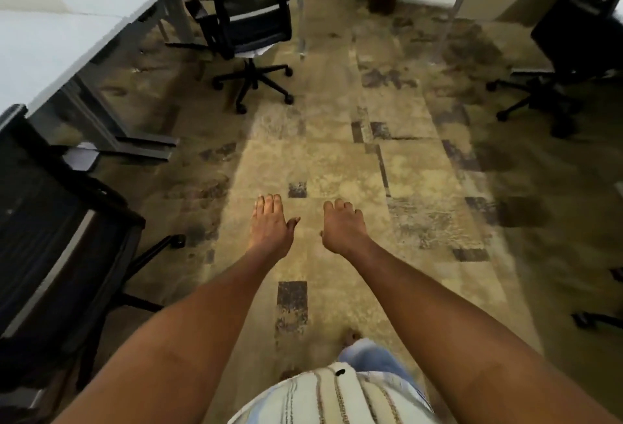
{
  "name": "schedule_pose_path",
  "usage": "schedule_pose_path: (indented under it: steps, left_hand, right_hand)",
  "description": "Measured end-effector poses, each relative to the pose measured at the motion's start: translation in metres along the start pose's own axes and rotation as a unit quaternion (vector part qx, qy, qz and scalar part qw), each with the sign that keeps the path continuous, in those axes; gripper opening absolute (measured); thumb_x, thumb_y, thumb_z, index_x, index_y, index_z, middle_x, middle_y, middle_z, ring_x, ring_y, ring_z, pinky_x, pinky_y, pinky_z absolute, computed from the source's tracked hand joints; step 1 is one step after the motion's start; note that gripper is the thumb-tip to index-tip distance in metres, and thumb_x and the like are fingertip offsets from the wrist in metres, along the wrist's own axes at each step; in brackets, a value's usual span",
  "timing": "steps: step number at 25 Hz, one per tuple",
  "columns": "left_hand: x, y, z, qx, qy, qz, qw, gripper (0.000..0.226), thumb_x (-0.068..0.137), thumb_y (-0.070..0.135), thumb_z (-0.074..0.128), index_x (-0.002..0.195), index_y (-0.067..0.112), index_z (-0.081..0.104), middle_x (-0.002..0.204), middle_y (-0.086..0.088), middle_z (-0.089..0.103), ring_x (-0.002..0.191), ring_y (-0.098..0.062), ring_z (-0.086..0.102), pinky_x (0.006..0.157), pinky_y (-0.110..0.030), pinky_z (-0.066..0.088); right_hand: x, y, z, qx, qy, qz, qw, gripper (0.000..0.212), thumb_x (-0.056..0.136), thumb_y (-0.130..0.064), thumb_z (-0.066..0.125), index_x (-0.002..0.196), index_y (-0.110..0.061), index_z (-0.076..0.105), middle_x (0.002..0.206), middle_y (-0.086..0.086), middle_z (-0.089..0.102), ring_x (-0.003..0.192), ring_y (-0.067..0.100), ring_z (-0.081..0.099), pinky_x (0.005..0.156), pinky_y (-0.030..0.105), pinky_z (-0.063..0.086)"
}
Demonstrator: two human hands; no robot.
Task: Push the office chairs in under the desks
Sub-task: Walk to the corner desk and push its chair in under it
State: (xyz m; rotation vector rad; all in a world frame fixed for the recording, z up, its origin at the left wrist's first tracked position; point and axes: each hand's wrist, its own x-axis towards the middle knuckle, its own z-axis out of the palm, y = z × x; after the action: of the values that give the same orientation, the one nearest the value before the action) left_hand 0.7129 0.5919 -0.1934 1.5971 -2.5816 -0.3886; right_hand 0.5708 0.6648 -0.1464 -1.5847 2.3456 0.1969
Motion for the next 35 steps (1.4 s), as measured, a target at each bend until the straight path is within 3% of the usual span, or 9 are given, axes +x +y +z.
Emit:
schedule_pose_path:
  steps: [10, 14, 21, 25, 31, 35]
  left_hand:
    - [0.255, 0.022, -0.024, 0.009, -0.011, -0.052, 0.999, 0.071, 0.097, 0.049, 0.04, 0.147, 0.002, 0.022, 0.154, -0.017, 0.026, 0.146, -0.033, 0.014, 0.121, -0.041, 0.014]
    - [0.362, 0.047, -0.043, -0.034, 0.0, -0.091, 0.995, 0.072, 0.098, 0.05, 0.036, 0.149, 0.001, 0.019, 0.157, -0.017, 0.022, 0.148, -0.031, 0.01, 0.122, -0.04, 0.012]
    - [0.582, 0.048, -0.062, -0.031, 0.066, -0.066, 0.995, 0.065, 0.099, 0.048, 0.035, 0.142, -0.001, 0.033, 0.148, -0.02, 0.037, 0.145, -0.034, 0.02, 0.121, -0.042, 0.017]
    - [0.705, 0.043, -0.076, -0.013, 0.033, -0.029, 0.999, 0.065, 0.099, 0.049, 0.033, 0.142, 0.001, 0.032, 0.148, -0.019, 0.036, 0.146, -0.034, 0.016, 0.121, -0.043, 0.016]
    - [0.845, 0.027, -0.102, -0.008, 0.057, -0.025, 0.998, 0.07, 0.099, 0.052, 0.028, 0.147, 0.001, 0.027, 0.156, -0.018, 0.024, 0.148, -0.032, 0.007, 0.123, -0.042, 0.009]
    - [0.944, 0.013, -0.131, 0.004, 0.087, -0.06, 0.994, 0.072, 0.098, 0.054, 0.028, 0.146, 0.001, 0.03, 0.157, -0.019, 0.022, 0.149, -0.032, 0.006, 0.123, -0.042, 0.008]
  right_hand:
    - [0.268, 0.05, -0.093, 0.01, 0.005, -0.042, 0.999, 0.065, 0.086, -0.035, 0.069, 0.139, -0.013, 0.037, 0.141, 0.013, 0.04, 0.129, 0.033, 0.038, 0.104, 0.047, 0.035]
    - [0.37, 0.068, -0.145, 0.007, 0.023, -0.072, 0.997, 0.055, 0.088, -0.025, 0.066, 0.136, -0.013, 0.041, 0.139, 0.013, 0.043, 0.128, 0.031, 0.039, 0.102, 0.046, 0.036]
    - [0.563, 0.07, -0.212, 0.012, 0.053, -0.078, 0.995, 0.053, 0.092, -0.032, 0.063, 0.136, -0.014, 0.04, 0.139, 0.012, 0.043, 0.129, 0.03, 0.039, 0.103, 0.043, 0.035]
    - [0.666, 0.069, -0.254, 0.029, 0.052, -0.056, 0.997, 0.052, 0.092, -0.031, 0.061, 0.136, -0.014, 0.04, 0.139, 0.011, 0.043, 0.129, 0.03, 0.04, 0.105, 0.043, 0.035]
    - [0.8, 0.064, -0.311, 0.054, 0.121, -0.079, 0.988, 0.052, 0.099, -0.044, 0.046, 0.14, -0.013, 0.04, 0.144, 0.009, 0.042, 0.136, 0.027, 0.034, 0.111, 0.046, 0.029]
    - [0.903, 0.056, -0.352, 0.053, 0.116, -0.104, 0.986, 0.055, 0.104, -0.044, 0.028, 0.149, -0.013, 0.031, 0.157, 0.009, 0.028, 0.146, 0.029, 0.019, 0.117, 0.052, 0.018]
